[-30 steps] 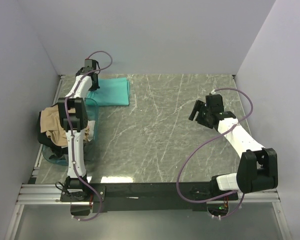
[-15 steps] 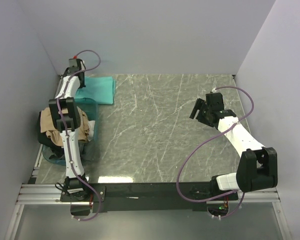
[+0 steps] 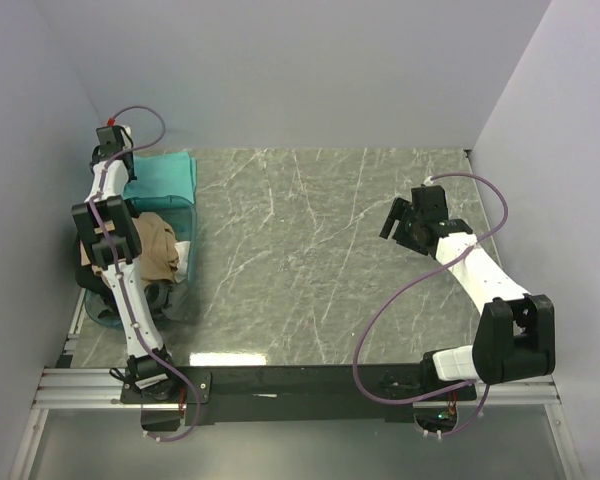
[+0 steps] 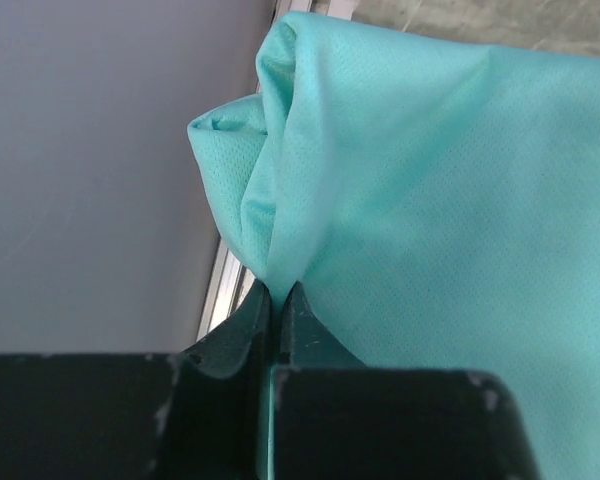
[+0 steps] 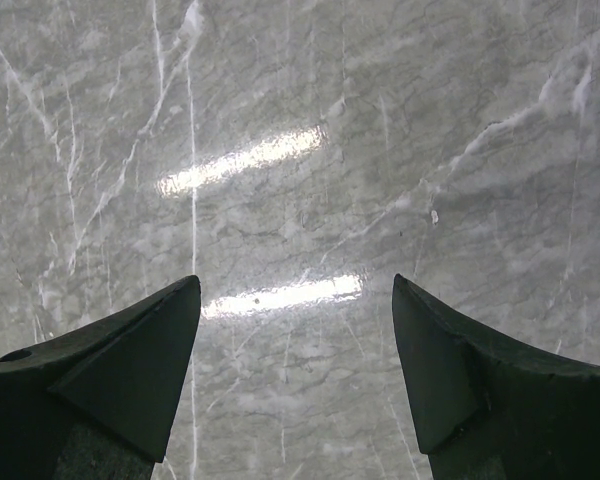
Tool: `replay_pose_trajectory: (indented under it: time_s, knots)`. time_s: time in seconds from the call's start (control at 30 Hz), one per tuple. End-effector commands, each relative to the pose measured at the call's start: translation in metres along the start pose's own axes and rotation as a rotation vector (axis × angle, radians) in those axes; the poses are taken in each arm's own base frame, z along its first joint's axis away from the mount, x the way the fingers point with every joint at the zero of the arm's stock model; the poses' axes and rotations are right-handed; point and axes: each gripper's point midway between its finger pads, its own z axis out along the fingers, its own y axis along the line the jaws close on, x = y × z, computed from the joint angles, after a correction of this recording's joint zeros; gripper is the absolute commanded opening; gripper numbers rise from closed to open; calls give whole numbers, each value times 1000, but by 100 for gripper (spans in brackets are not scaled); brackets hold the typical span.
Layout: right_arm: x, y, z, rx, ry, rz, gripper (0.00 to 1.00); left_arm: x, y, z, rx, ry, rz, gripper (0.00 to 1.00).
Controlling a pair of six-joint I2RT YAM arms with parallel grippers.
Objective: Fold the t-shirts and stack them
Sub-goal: Neatly place the folded tshirt to the corner, then reset both grippers
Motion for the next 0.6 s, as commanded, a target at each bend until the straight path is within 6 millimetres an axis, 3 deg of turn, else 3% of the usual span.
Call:
replay_pose_trajectory:
  time_s: [0.0,0.07,0.1,0.13,0.23,0.33,0.37,0.43,0.47,0.53,0.57]
  knots:
    - [-24,7,-7,-11,-60,3,84,-44,0,-16,25,-127,1,5]
    - [-25,6,-7,-8,-61,1,84,-44,1,-13,11,-123,-14,11]
    - [-25,6,-8,-7,-62,1,84,-43,6,-12,-19,-119,-19,19]
    - [-25,6,-9,-6,-62,0,84,-43,10,-13,-35,-118,-26,43]
    - [-28,6,-11,-4,-75,-4,84,-56,20,-30,-68,-142,-57,99]
    - [-29,6,-13,-6,-74,-9,84,-76,22,-51,-47,-179,-98,99]
    - [-29,7,-15,-11,-77,-9,84,-93,27,-70,-40,-219,-128,100]
    - [-33,7,-19,-13,-93,-9,84,-109,30,-92,-27,-254,-157,99]
    - [-34,7,-21,-11,-99,-8,84,-126,36,-115,-24,-297,-188,100]
    - [-38,5,-26,-6,-126,-4,84,-142,36,-142,-19,-335,-213,99]
    - [-38,5,-28,-4,-132,-2,84,-155,42,-167,-28,-372,-229,99]
